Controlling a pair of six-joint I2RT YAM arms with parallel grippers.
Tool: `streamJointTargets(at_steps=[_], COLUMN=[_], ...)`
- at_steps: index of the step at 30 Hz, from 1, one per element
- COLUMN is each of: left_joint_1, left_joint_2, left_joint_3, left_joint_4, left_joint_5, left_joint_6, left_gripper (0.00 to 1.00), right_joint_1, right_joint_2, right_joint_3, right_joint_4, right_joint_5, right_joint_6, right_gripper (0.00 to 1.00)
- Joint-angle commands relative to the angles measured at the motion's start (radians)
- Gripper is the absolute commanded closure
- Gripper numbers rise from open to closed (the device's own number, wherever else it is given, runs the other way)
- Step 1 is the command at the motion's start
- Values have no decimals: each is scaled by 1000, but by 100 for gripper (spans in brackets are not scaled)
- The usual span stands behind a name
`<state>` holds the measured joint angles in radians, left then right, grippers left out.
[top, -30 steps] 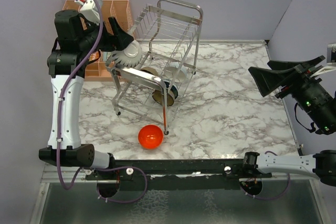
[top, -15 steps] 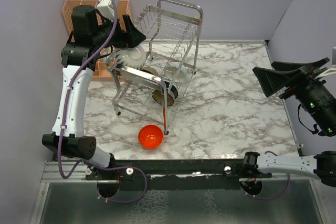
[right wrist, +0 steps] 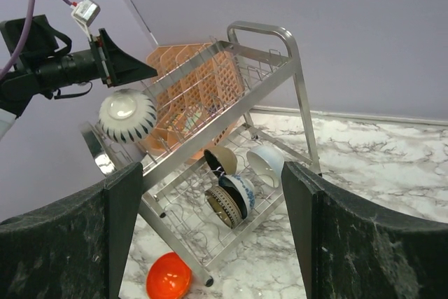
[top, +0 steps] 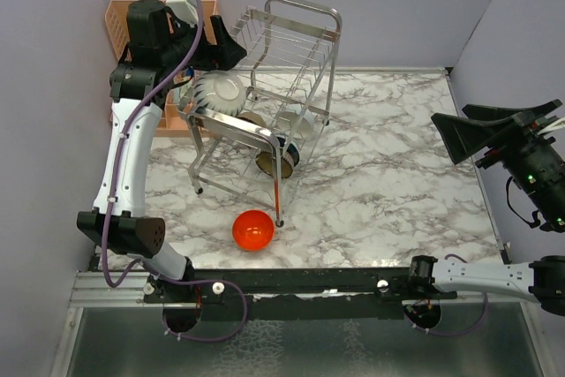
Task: Load the bowls into the dish rack
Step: Turn the bowl upside down on the dish rack.
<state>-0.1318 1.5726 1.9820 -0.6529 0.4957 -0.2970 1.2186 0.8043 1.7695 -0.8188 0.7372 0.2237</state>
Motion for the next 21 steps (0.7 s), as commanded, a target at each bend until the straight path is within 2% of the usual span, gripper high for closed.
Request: streamJointTargets(at_steps=[1,10,21], left_joint_1=[4,4,4], left_joint_2=[21,-13,-291], left_joint_3=[65,186,1], left_joint_4=[31,-71,-244], left_joint_5=[-47,-118,-152], left_joint_6=[25,64,38], left_gripper=[11,10,13], right_joint_1=[9,9,9], right_joint_2=[-6,3,10], right_joint_3=[3,10,1], right_joint_4=[-15,-16,-3], right_joint_5=[22,20,9], right_joint_6=[4,-1,-4], right_gripper=[20,20,20])
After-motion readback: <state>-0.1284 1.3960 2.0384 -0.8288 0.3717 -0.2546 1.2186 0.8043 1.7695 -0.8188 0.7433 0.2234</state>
